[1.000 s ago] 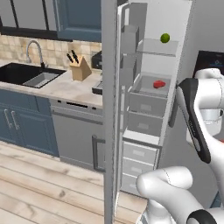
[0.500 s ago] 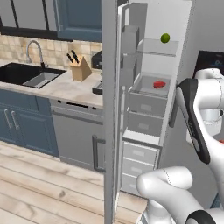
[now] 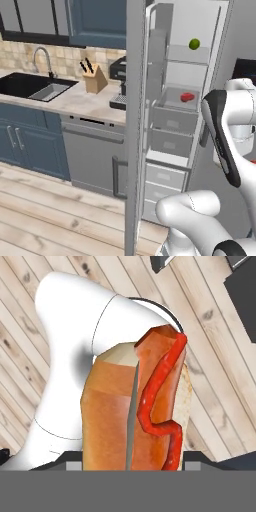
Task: Store the hot dog in the freezer for long-term storage. Close the freezer door after placing the cooked food.
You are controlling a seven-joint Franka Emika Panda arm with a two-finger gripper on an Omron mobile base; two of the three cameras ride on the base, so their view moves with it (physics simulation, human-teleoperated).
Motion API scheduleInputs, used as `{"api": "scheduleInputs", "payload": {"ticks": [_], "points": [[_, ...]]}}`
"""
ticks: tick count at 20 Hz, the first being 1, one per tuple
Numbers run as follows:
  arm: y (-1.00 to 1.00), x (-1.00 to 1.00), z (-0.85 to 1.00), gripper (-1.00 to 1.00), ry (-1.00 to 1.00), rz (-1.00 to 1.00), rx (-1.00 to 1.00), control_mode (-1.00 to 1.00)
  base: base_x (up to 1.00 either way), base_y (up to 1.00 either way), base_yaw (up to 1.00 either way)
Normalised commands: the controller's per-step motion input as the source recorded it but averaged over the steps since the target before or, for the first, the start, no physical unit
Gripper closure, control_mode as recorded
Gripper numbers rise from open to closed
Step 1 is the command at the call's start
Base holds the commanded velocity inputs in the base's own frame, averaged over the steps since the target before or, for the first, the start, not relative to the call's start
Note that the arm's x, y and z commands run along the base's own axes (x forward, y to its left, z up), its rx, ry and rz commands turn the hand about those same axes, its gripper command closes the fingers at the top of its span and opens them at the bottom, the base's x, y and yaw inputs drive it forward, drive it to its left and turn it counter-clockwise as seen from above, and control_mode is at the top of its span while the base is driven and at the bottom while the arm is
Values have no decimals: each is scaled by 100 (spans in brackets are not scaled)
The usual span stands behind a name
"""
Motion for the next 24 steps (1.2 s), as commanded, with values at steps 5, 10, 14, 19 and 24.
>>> {"api": "scheduleInputs", "payload": {"ticks": [5, 10, 14, 19, 24], "points": [[0, 0, 0, 100, 0, 0, 0, 100, 20, 28, -4], [0, 0, 0, 100, 0, 0, 0, 100, 9, -1, 0], [0, 0, 0, 100, 0, 0, 0, 100, 0, -2, 0], [0, 0, 0, 100, 0, 0, 0, 100, 0, 0, 0], [0, 0, -3, 100, -4, -7, 0, -100, 0, 0, -2]]}}
